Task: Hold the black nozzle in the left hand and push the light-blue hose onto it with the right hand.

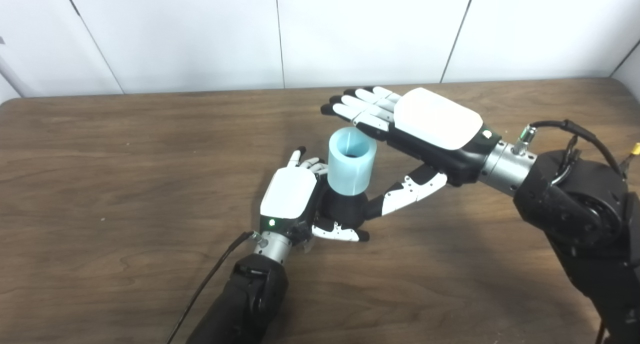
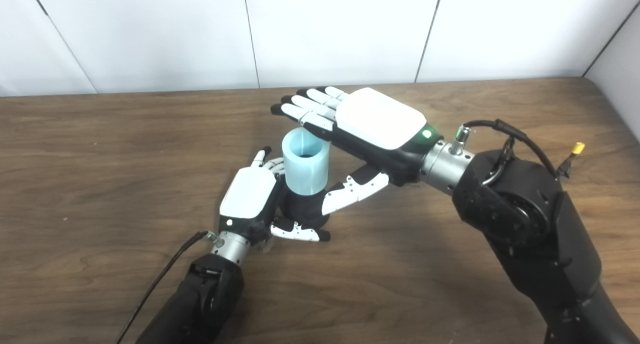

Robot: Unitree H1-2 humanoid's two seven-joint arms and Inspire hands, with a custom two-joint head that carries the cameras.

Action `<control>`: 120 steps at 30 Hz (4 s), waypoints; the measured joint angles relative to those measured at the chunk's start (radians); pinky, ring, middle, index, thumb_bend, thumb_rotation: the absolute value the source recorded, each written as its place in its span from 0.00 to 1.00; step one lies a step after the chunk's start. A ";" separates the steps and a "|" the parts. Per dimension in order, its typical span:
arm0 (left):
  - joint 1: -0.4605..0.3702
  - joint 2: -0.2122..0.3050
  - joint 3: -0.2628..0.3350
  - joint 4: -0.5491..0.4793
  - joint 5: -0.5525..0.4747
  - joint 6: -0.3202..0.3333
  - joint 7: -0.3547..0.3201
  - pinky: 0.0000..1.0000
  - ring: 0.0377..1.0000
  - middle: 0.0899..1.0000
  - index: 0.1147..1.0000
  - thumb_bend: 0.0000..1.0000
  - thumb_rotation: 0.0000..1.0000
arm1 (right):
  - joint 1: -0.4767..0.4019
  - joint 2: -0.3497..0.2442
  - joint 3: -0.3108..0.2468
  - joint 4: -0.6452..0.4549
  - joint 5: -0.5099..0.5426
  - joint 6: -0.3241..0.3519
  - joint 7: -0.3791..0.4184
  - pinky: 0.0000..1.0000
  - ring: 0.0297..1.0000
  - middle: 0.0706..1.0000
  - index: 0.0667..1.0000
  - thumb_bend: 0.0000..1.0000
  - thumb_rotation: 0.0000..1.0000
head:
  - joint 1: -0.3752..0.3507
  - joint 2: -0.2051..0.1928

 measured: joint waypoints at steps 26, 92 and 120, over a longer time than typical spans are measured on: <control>-0.001 -0.001 -0.002 0.000 0.002 0.000 0.000 1.00 0.83 0.71 0.42 0.52 0.05 | 0.036 0.013 0.051 0.039 -0.049 -0.080 0.014 1.00 1.00 1.00 0.99 0.74 1.00 | -0.002 0.005; 0.006 -0.002 0.001 -0.008 0.016 0.016 -0.012 1.00 0.83 0.71 0.42 0.52 0.05 | 0.084 0.019 0.107 0.064 -0.102 -0.105 -0.088 0.93 0.97 0.95 0.94 0.74 0.93 | -0.002 0.028; 0.009 0.000 0.000 -0.012 0.013 0.008 -0.023 1.00 0.84 0.71 0.42 0.52 0.05 | 0.095 0.013 0.141 0.092 -0.094 -0.103 -0.123 0.88 0.90 0.87 0.88 0.76 0.93 | -0.003 0.038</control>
